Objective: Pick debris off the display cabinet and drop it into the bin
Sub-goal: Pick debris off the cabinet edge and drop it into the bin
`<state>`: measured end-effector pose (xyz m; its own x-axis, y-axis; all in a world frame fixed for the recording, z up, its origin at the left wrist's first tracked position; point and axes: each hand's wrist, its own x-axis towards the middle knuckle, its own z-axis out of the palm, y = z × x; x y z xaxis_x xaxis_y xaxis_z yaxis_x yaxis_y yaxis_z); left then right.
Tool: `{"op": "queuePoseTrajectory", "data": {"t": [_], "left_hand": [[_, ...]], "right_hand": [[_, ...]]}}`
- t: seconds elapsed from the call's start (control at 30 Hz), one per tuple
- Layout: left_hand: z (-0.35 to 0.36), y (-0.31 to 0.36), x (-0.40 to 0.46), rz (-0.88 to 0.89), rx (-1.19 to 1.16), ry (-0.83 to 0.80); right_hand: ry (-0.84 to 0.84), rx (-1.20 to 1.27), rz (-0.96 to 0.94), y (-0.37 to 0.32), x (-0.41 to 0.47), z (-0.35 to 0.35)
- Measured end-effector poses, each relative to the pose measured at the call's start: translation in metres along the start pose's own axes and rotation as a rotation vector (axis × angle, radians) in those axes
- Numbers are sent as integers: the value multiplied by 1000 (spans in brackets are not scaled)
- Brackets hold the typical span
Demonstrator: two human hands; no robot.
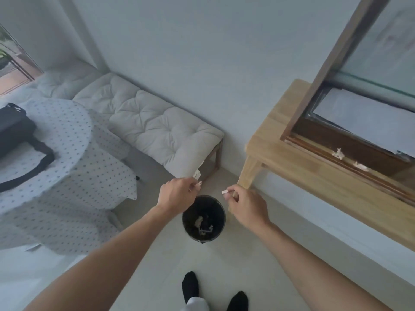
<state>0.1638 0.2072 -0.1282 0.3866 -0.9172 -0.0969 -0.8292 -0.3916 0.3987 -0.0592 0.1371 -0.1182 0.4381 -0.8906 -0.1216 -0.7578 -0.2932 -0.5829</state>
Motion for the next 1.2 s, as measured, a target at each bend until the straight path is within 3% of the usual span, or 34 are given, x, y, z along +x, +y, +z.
{"op": "queuePoseTrajectory", "data": {"t": [0.3, 0.77, 1.03, 1.2], "left_hand": [[82, -92, 15, -103, -2, -203], [289, -198, 55, -156, 51, -417], [328, -214, 70, -199, -5, -602], [316, -213, 63, -220, 16, -588]], "right_hand": [[-134, -81, 131, 24, 20, 123], [-233, -245, 248, 130, 82, 317], [-340, -232, 274, 145, 93, 342], [-348, -243, 286, 144, 83, 328]]}}
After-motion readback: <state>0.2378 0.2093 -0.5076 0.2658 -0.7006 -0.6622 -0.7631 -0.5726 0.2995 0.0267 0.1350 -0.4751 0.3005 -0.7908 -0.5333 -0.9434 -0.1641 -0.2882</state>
